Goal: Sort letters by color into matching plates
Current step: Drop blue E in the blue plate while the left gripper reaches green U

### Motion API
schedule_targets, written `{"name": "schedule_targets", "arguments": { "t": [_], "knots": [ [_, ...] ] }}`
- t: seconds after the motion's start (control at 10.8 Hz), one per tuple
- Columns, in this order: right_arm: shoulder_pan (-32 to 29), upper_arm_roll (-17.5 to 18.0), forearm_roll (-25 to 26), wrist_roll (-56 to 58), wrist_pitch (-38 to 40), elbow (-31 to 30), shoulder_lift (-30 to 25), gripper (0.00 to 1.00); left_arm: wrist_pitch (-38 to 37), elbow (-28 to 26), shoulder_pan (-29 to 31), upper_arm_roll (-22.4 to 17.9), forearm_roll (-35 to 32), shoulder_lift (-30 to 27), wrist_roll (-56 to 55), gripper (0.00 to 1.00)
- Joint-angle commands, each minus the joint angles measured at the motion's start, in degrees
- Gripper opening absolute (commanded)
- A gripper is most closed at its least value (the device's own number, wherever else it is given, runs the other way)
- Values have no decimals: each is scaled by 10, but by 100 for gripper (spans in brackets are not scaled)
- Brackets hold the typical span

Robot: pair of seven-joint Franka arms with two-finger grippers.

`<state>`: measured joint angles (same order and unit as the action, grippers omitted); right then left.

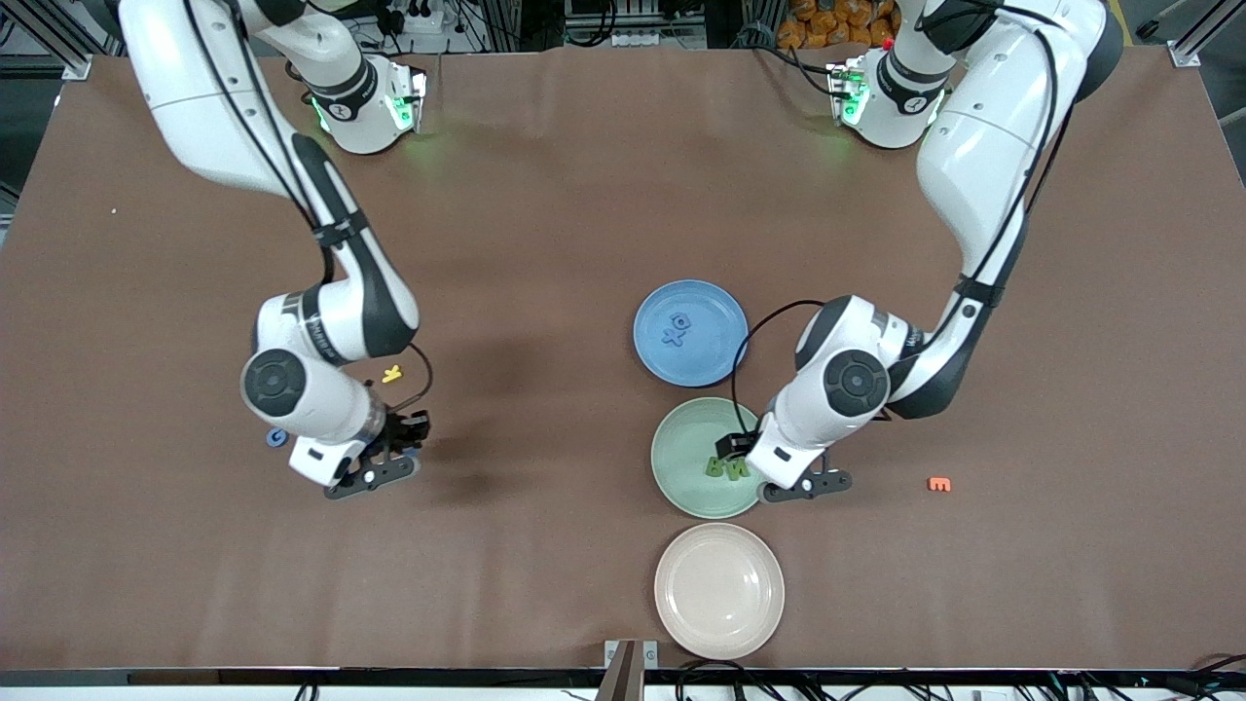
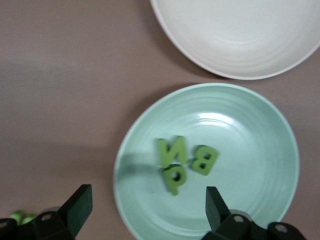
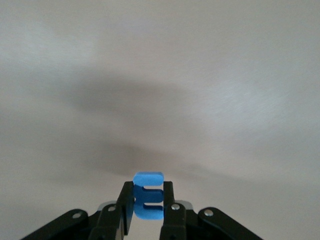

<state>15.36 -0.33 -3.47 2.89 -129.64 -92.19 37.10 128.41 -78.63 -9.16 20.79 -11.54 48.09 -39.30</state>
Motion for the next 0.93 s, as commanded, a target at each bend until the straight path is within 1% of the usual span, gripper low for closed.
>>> {"name": "schedule_targets", "arguments": {
  "t": [0.0, 0.09, 0.19, 0.28, 0.46, 0.65, 0.84],
  "knots": [
    [60, 19, 0, -215, 20, -11, -20, 0, -65, -29, 27, -1, 2, -26, 64, 100],
    [90, 19, 1, -271, 19, -10, -19, 0, -69, -54, 42, -2, 0, -37, 98, 100],
    [114, 19, 0, -312, 19, -8, -18, 0, -67, -102, 68, 0, -22, -62, 143, 100],
    [146, 20, 0, -351, 20, -4, -16, 0, -63, -143, 84, 4, -44, -90, 159, 100],
    [206, 20, -1, -428, 18, 7, -10, 0, -43, -204, 88, 4, -48, -132, 159, 100],
    [263, 20, 0, -500, 16, 10, 0, 0, 21, -264, 90, 3, -58, -155, 159, 100],
    [303, 20, -1, -544, 15, 36, 17, 0, 95, -316, 101, 3, -74, -164, 157, 99]
  ]
}}
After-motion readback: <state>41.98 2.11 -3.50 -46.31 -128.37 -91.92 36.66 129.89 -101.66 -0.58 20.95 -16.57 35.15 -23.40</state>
